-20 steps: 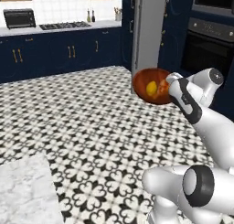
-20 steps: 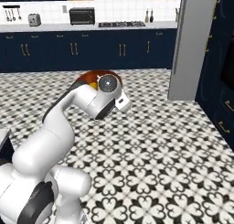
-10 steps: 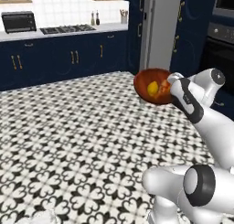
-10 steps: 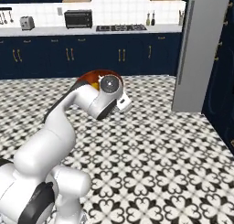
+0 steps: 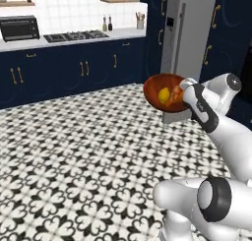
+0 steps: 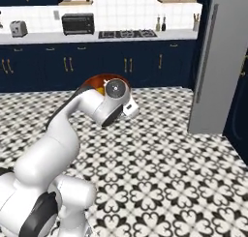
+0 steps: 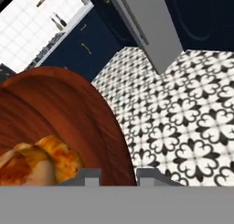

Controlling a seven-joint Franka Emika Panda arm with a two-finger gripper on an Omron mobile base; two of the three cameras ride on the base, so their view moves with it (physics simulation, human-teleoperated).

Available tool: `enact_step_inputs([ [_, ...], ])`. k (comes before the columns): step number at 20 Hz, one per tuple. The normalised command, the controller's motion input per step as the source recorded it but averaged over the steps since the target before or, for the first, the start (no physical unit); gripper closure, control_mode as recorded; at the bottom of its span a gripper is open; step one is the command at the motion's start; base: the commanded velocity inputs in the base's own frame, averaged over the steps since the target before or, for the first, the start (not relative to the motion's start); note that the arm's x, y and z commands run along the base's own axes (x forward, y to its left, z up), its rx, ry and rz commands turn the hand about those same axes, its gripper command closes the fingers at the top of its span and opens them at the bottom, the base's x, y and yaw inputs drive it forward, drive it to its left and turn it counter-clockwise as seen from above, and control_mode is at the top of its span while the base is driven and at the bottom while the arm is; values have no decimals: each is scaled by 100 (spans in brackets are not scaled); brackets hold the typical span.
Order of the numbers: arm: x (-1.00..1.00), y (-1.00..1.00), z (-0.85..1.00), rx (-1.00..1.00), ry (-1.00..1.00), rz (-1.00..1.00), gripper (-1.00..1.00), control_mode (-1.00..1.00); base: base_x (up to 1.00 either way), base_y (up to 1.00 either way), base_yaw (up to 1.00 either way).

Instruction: Pick the chicken drumstick and lemon from their plates and place them in the bowl. Then put the bowl in the fridge.

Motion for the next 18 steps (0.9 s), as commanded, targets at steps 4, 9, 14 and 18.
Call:
enact_step_inputs([
  [4, 0, 0, 0, 0, 0, 0, 100, 100, 100, 34, -12],
  [9, 0, 0, 0, 0, 0, 0, 100, 100, 100, 45, -24],
  [14, 0, 0, 0, 0, 0, 0, 100, 100, 100, 80, -39],
  [18, 0, 0, 0, 0, 0, 0, 100, 100, 100, 94, -41],
])
